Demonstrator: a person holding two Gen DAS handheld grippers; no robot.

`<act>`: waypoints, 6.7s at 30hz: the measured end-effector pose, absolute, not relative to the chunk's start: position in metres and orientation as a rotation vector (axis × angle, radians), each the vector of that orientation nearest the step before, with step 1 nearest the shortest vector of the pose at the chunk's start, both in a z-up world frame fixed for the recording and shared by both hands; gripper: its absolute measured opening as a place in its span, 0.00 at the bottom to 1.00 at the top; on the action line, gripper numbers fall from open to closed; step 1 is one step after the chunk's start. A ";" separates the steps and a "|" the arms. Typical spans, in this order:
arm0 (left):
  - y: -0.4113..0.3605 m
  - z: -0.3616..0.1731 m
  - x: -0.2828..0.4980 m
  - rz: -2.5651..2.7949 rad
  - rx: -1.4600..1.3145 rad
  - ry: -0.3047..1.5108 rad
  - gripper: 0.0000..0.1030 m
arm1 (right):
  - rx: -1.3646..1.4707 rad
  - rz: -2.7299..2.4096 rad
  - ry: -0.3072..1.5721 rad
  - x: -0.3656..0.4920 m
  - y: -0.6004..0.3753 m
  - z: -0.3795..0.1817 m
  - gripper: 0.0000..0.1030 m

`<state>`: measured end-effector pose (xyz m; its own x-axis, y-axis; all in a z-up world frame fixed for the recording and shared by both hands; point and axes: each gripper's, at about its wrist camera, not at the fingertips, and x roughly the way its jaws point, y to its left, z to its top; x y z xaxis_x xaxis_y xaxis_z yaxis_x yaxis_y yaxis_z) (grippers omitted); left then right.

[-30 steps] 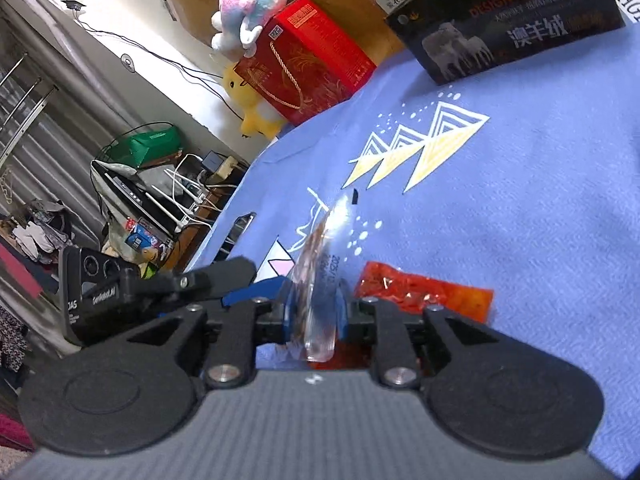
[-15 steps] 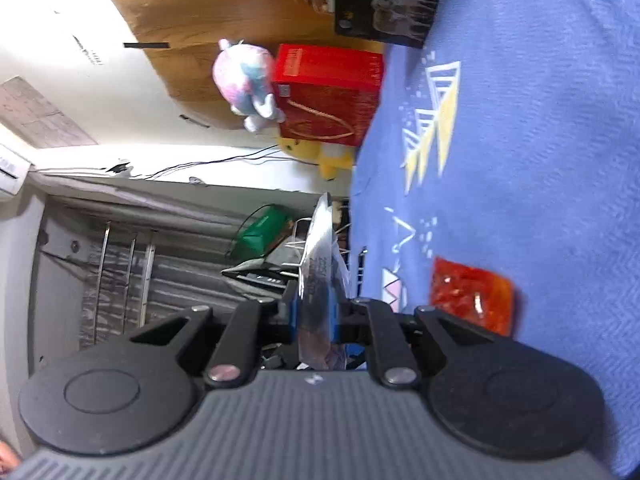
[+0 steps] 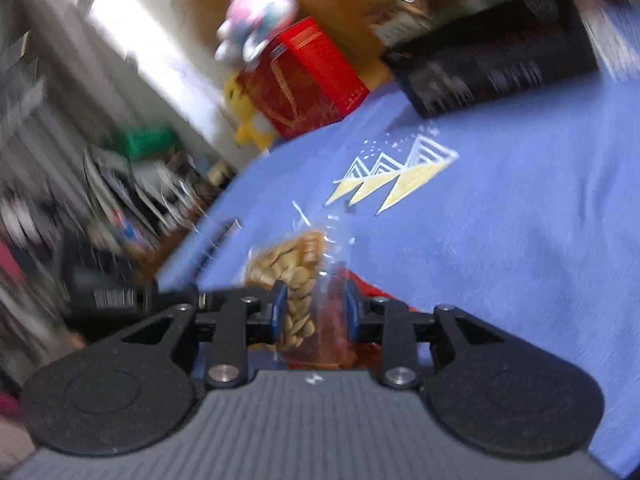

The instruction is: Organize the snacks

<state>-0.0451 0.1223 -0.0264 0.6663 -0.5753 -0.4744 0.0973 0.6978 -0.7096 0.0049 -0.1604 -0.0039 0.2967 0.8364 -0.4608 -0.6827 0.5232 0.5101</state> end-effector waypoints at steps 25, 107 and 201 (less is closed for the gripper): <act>0.046 0.093 0.142 -0.481 -0.315 0.620 0.31 | -0.018 0.713 0.355 0.116 -0.174 0.058 0.26; 0.081 0.045 0.017 -0.528 -0.426 0.689 0.18 | 0.168 0.734 0.520 0.023 -0.165 0.025 0.03; -0.006 0.002 0.009 0.028 0.100 0.452 0.91 | 0.223 0.309 0.391 0.004 -0.176 -0.019 0.54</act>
